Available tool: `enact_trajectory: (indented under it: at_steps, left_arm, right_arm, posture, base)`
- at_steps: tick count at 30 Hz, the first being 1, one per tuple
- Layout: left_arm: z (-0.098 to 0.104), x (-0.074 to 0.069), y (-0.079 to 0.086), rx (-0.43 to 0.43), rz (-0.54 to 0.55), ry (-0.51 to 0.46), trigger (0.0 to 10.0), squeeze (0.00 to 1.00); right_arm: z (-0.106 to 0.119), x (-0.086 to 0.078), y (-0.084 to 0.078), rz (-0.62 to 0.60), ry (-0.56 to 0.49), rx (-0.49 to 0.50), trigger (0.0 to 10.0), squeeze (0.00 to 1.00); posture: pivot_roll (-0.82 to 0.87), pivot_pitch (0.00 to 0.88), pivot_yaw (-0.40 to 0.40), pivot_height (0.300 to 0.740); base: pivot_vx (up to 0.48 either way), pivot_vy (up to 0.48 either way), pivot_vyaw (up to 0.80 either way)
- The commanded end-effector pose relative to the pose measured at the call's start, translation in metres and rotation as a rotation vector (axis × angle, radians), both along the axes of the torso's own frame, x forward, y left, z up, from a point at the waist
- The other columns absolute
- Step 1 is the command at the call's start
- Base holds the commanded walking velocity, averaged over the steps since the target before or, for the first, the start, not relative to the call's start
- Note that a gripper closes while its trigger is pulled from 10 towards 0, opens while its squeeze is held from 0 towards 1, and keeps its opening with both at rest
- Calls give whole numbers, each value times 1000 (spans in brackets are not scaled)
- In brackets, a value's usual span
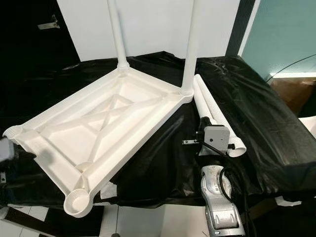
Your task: Building children table
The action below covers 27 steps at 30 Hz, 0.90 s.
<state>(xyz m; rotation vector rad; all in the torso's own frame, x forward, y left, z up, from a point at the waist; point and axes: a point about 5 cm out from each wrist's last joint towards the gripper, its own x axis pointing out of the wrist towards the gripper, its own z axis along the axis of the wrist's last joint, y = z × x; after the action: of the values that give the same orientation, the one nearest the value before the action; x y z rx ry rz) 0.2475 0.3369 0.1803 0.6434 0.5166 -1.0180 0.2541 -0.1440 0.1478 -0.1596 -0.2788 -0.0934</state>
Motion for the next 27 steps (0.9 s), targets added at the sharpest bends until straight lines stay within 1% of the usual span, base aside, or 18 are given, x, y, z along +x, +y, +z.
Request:
enact_trajectory:
  at_steps: [1,4,5,6,8,9,11,14,15,16,19,20,21,24,27]
  left_arm:
    - [4,-1,-5,-90,-45,28,10000,20]
    - [3,-2,-4,-101,-46,36,10000,20]
    - [-1,-4,-2,-78,-47,56,10000,16]
    - [-1,-4,-2,-78,-47,56,10000,16]
    - [-14,-7,-3,-24,-69,105,10000,16]
    - [-14,-7,-3,-24,-69,105,10000,16]
    - [-25,-6,-11,7,-105,141,10000,24]
    - [-27,-7,-12,17,-109,149,10000,24]
    - [-27,-7,-12,14,-106,155,10000,141]
    - [-26,-7,-8,24,-102,164,10000,341]
    - [-23,-8,-5,38,-101,174,10000,318]
    - [-26,-8,-6,58,-121,188,10000,310]
    - [-26,-8,-6,58,-121,188,10000,310]
    - [-32,-8,-9,94,-146,211,10000,306]
    - [-33,-8,-9,108,-157,225,10000,310]
  right_arm:
    - [-3,-1,1,-5,13,8,10000,0]
    - [-3,-1,1,-4,13,9,10000,0]
    - [-3,-1,1,-3,13,10,10000,0]
    - [-3,-1,1,-3,13,10,10000,0]
    - [-3,1,0,-2,13,11,10000,0]
    - [-3,1,0,-2,13,11,10000,0]
    - [-1,3,0,2,9,10,10000,0]
    - [-1,4,0,2,8,10,10000,0]
    - [-1,4,0,3,8,10,10000,0]
    - [-1,3,-1,3,9,8,10000,0]
    - [-2,3,-2,1,11,6,10000,0]
    - [-2,3,-3,-2,12,6,10000,0]
    - [-2,3,-3,-2,12,6,10000,0]
    - [-1,4,-3,-3,11,8,10000,0]
    - [0,4,-3,-1,10,9,10000,0]
  posture:
    - [-57,19,28,740]
    - [-55,16,27,740]
    - [-53,15,26,740]
    - [-53,15,26,740]
    - [-47,11,23,740]
    - [-47,11,23,740]
    - [-48,10,16,740]
    - [-48,10,16,740]
    - [-53,8,14,740]
    - [-55,8,14,740]
    - [-55,8,13,740]
    - [-56,7,13,740]
    - [-56,7,13,740]
    - [-57,7,11,740]
    - [-60,8,5,740]
  base:
    - [0,0,0]
    - [0,0,0]
    - [0,0,0]
    - [0,0,0]
    - [0,0,0]
    - [0,0,0]
    - [0,0,0]
    - [0,0,0]
    - [0,0,0]
    - [0,0,0]
    - [0,0,0]
    - [0,0,0]
    - [0,0,0]
    - [0,0,0]
    - [0,0,0]
